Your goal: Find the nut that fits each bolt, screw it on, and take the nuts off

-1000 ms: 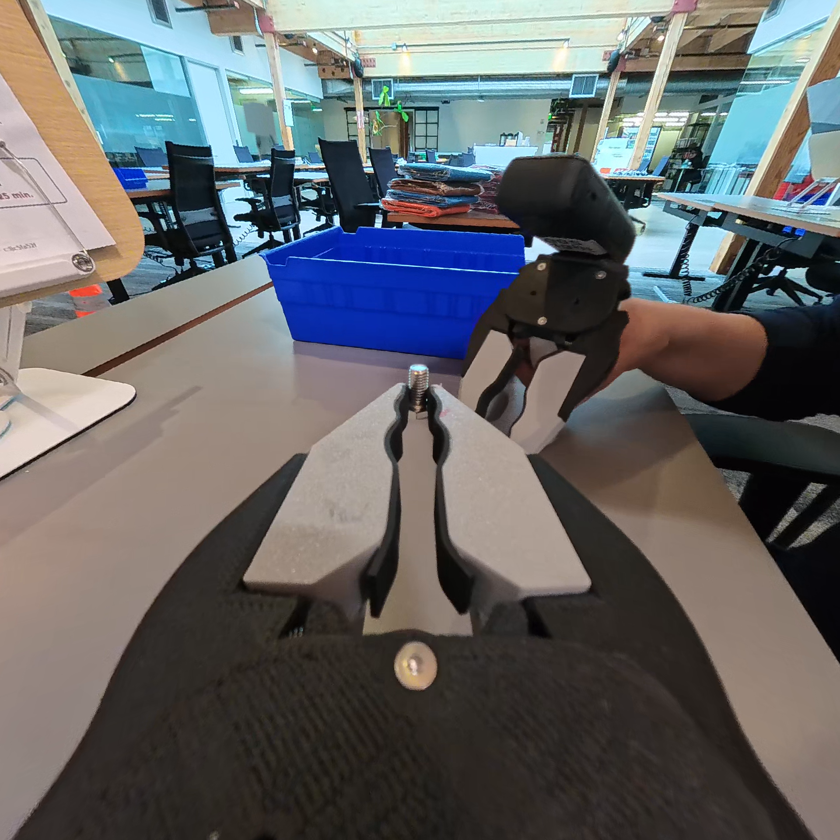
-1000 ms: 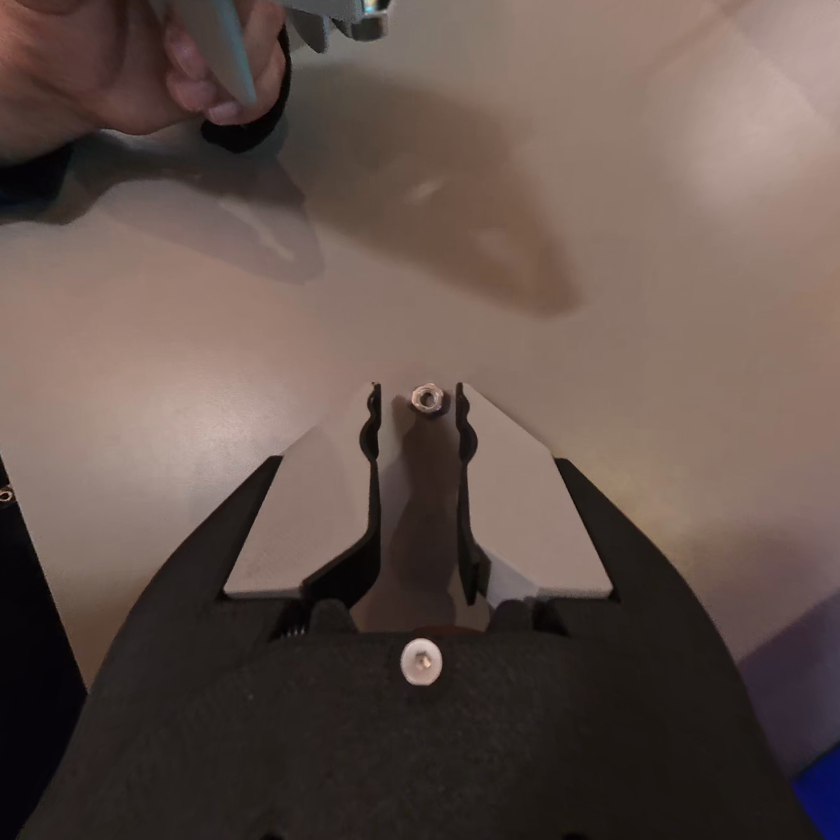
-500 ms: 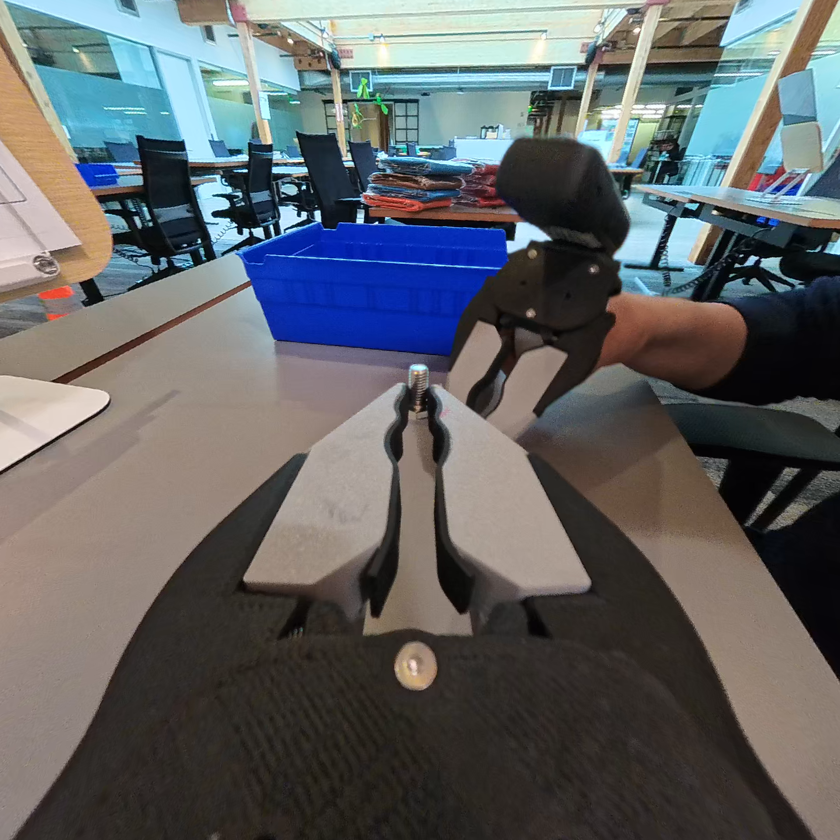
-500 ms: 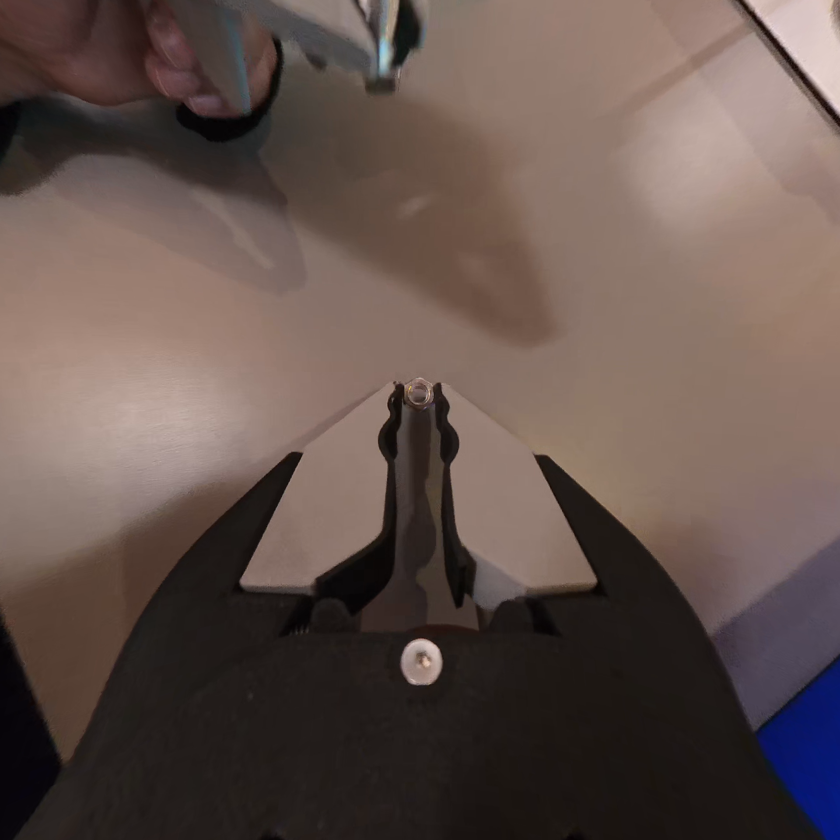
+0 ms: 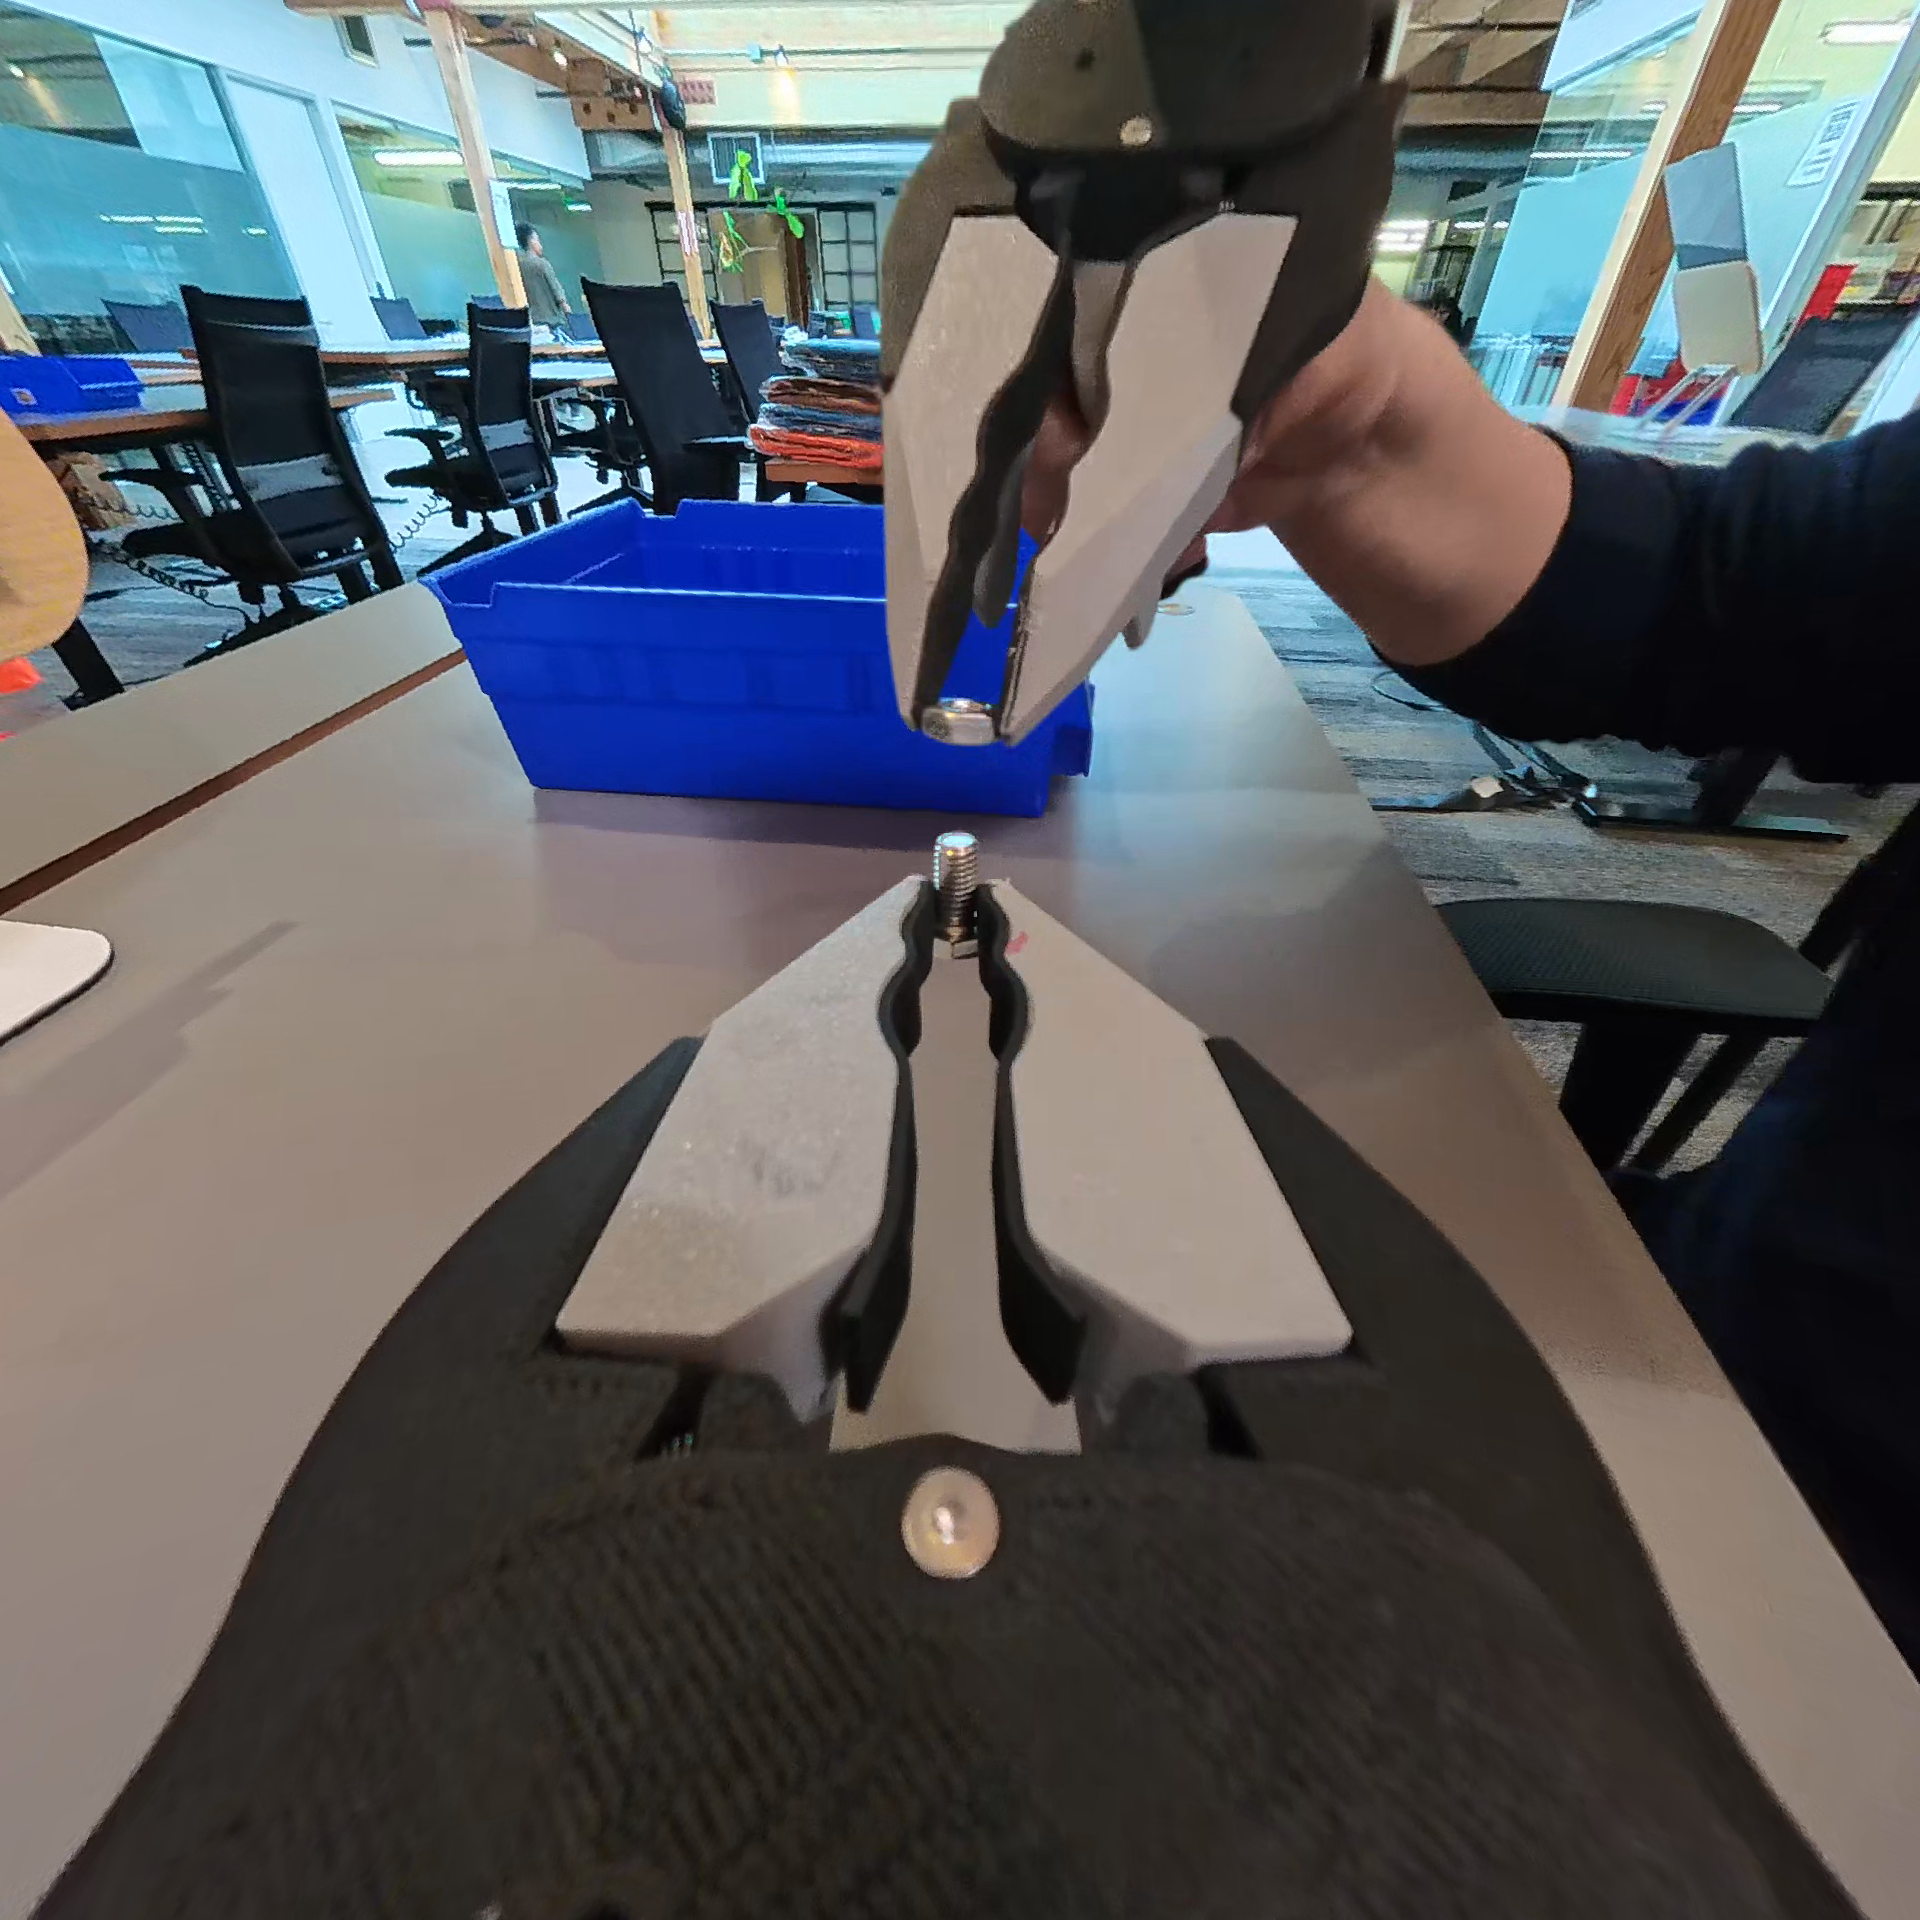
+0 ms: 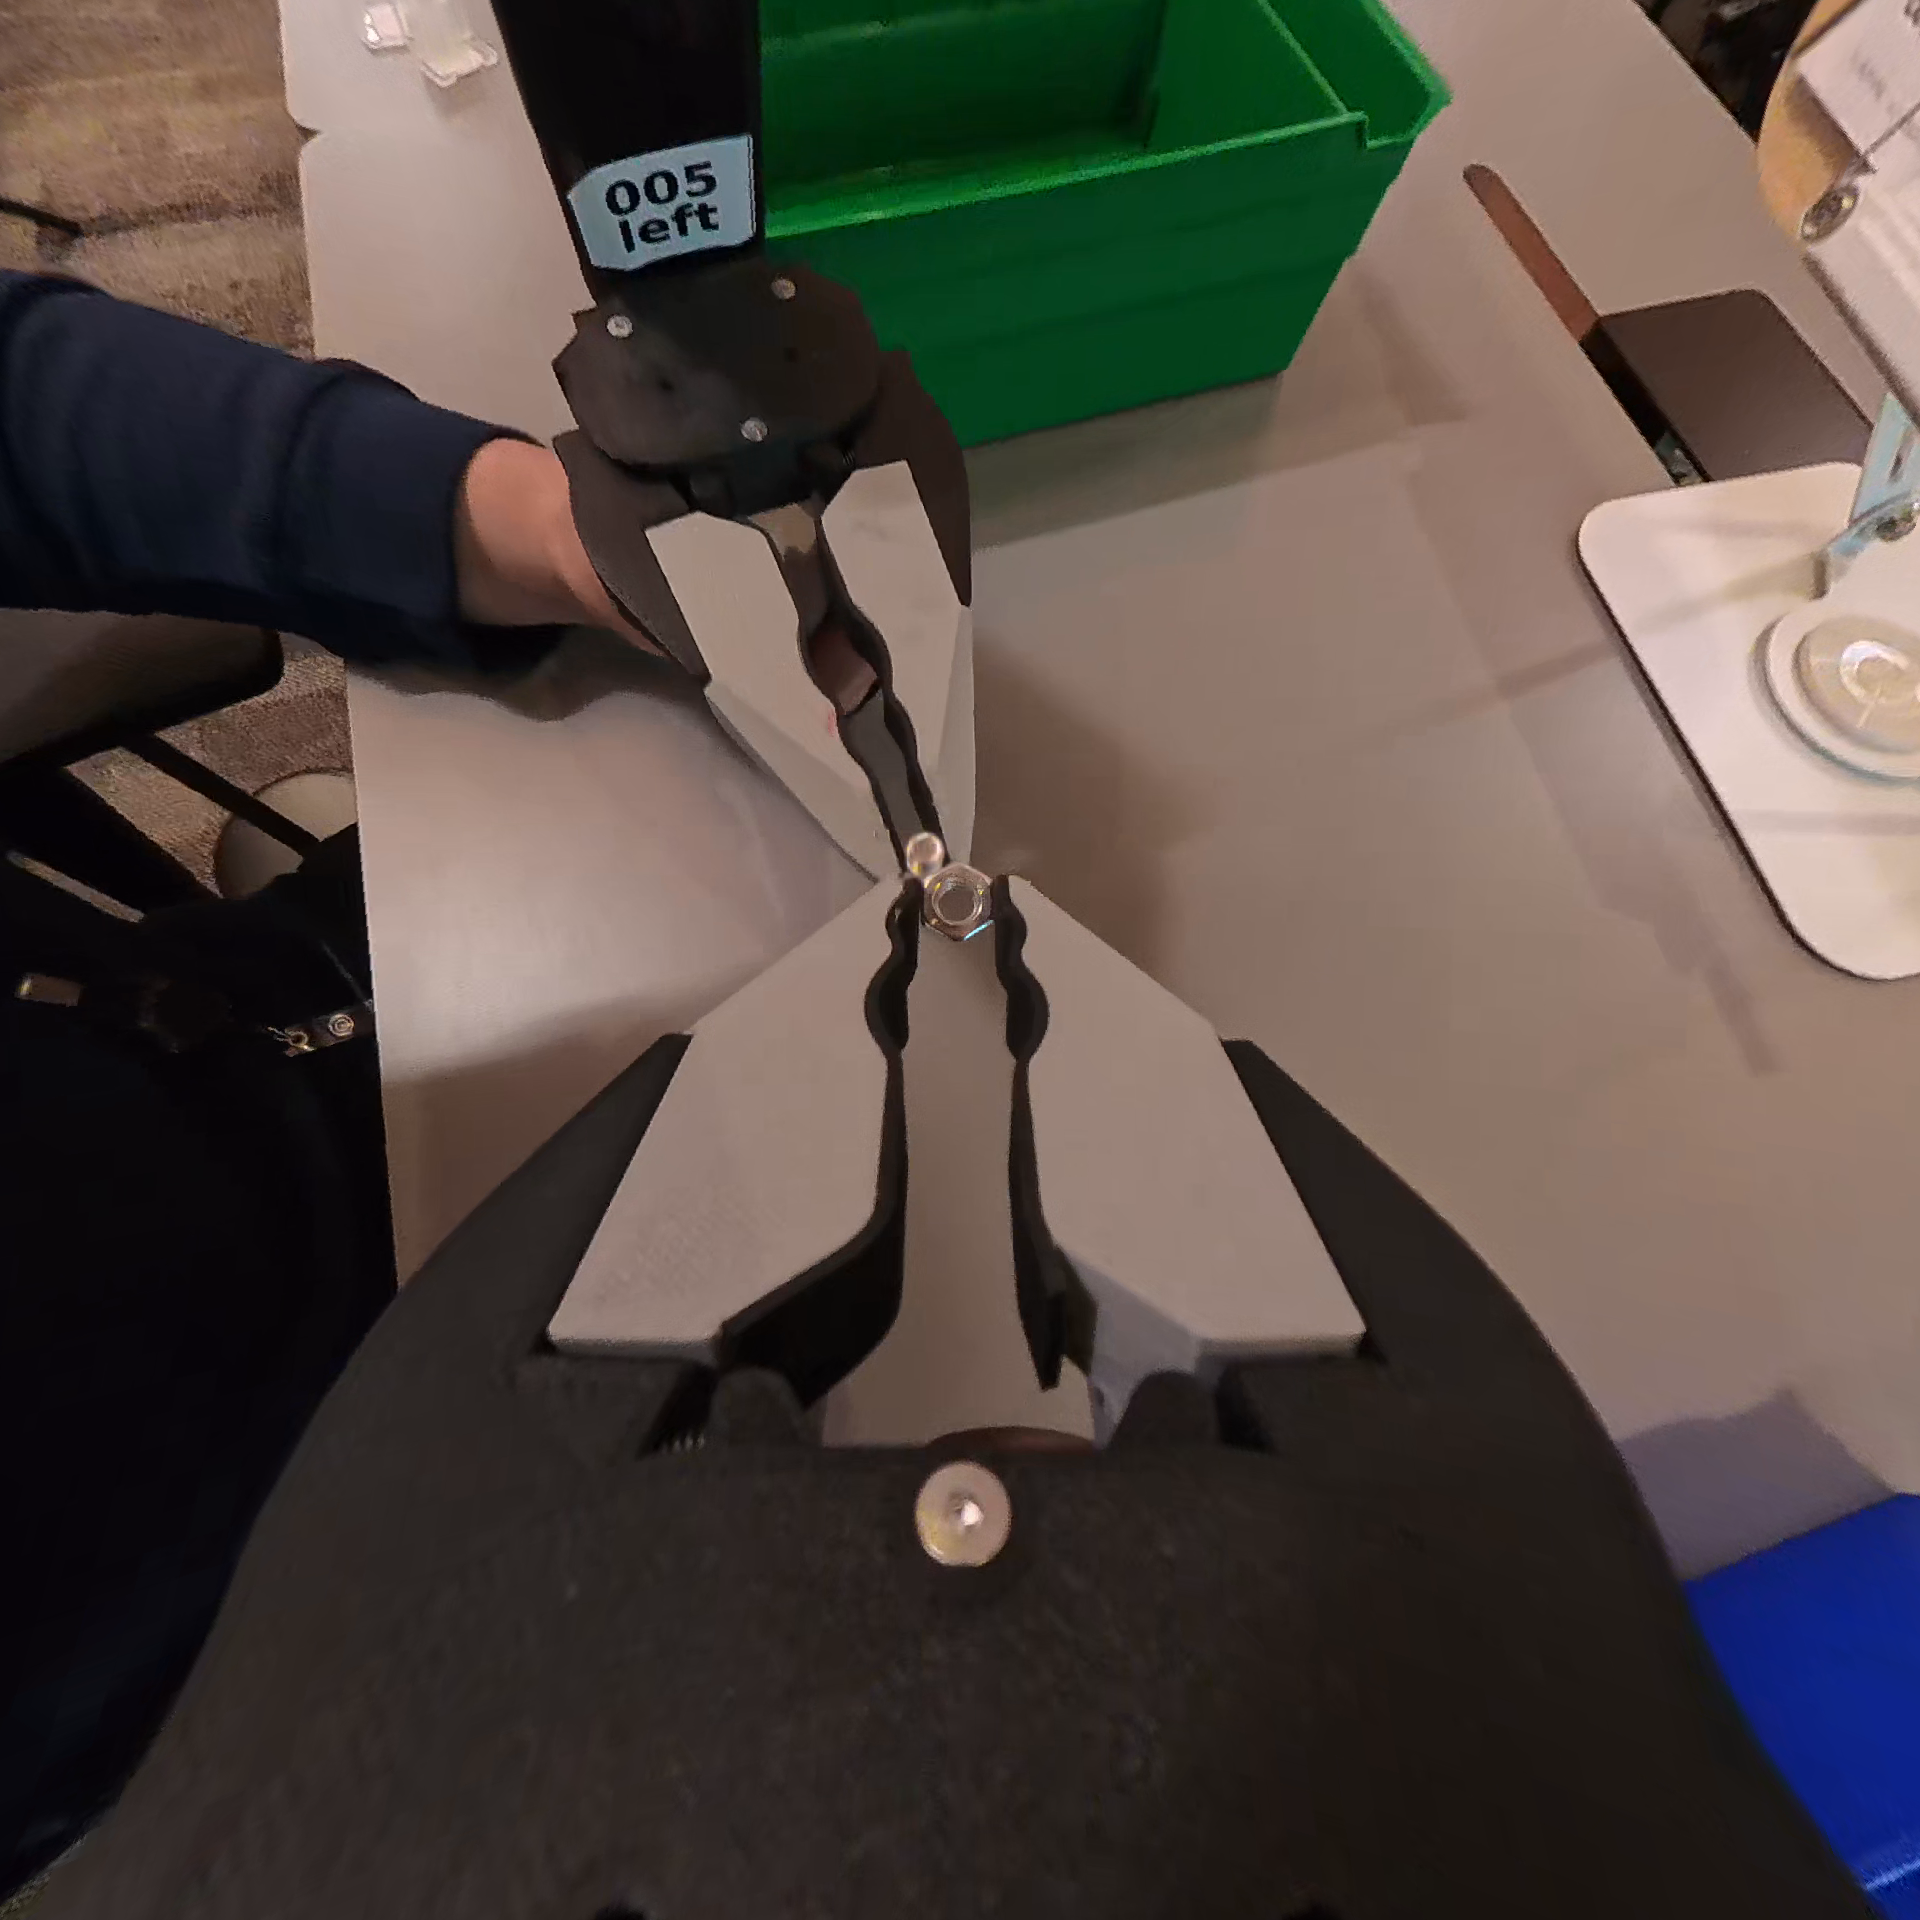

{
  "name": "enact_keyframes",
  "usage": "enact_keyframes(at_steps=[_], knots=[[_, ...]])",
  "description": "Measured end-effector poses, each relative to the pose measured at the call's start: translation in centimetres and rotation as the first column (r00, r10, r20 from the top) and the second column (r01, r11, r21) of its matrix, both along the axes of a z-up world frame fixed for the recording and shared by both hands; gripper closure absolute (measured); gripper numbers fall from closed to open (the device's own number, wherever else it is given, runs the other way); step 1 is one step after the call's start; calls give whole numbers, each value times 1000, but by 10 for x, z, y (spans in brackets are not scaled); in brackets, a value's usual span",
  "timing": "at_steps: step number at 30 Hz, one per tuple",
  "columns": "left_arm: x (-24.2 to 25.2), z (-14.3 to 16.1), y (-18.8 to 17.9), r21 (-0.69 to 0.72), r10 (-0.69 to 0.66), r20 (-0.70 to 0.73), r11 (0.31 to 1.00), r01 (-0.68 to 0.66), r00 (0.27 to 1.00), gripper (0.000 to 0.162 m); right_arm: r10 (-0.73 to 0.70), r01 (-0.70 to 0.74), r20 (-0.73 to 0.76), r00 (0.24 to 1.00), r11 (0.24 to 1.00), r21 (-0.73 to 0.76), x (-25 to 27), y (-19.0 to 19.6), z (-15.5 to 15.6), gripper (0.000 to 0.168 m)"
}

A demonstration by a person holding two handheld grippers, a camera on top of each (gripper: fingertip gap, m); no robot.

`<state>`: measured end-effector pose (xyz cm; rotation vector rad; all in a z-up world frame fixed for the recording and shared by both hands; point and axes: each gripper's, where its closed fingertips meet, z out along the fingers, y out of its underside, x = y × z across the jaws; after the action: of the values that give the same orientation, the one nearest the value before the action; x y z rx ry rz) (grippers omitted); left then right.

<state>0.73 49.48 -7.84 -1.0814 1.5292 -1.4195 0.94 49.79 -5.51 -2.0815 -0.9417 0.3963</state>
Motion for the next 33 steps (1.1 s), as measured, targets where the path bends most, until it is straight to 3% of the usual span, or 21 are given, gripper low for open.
enact_keyframes(at_steps=[33], knots=[[-2,3,5,21,43,3,999,-43,999,157,52,-47,56,997,995,-84,-19,12,-11,157]])
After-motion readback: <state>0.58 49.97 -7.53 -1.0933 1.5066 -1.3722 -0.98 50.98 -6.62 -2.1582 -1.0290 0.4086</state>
